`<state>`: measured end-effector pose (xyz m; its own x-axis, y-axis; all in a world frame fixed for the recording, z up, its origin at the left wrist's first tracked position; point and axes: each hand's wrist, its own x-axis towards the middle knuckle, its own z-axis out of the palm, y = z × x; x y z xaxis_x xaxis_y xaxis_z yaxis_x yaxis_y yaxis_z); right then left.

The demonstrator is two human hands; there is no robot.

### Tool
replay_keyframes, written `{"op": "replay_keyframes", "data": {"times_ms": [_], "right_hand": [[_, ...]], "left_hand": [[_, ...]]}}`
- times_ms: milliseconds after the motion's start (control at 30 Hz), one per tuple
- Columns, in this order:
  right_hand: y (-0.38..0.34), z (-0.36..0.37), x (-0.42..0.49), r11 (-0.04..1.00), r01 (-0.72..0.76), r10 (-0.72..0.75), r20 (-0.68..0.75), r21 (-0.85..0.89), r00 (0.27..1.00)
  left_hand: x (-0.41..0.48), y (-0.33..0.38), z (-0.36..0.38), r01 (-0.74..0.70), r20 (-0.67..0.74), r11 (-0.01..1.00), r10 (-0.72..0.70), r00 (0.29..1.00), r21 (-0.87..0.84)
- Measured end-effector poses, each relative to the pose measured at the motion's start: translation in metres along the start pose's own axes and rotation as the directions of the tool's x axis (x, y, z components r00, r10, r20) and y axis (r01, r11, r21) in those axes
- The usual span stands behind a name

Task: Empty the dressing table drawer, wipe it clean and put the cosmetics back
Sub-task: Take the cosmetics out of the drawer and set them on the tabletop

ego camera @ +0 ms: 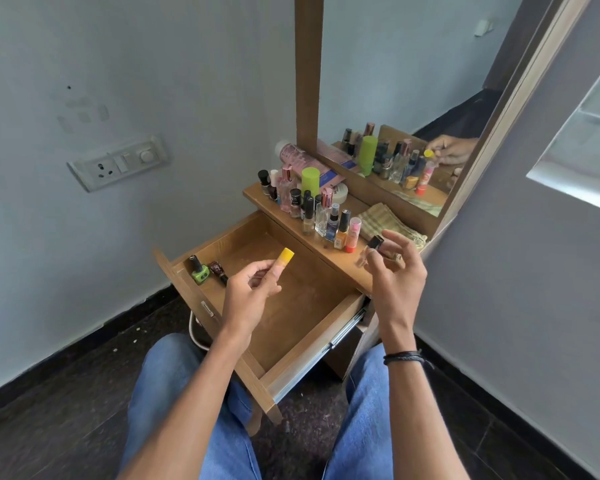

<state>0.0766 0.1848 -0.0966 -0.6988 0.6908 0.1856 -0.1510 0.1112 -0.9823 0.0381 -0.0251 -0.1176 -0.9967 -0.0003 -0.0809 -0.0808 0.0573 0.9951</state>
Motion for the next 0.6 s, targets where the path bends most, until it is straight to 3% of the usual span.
{"op": "replay_keyframes", "data": {"times_ms": [233,600], "right_hand": [[0.014,0.014,0.003,0.943,0.223,-0.205,0.099,-0.246,0.974],[0.029,0.018,0.007,0.908,0.221,-0.209,0.071,-0.355,0.975]], "left_hand": [[-0.003,0.002,0.010,0.120,0.095,0.954,-0.097,0.991,-0.274],[0.012,0.016,0.038,0.046,0.076,0.976,-0.030,0.997,-0.214]]}}
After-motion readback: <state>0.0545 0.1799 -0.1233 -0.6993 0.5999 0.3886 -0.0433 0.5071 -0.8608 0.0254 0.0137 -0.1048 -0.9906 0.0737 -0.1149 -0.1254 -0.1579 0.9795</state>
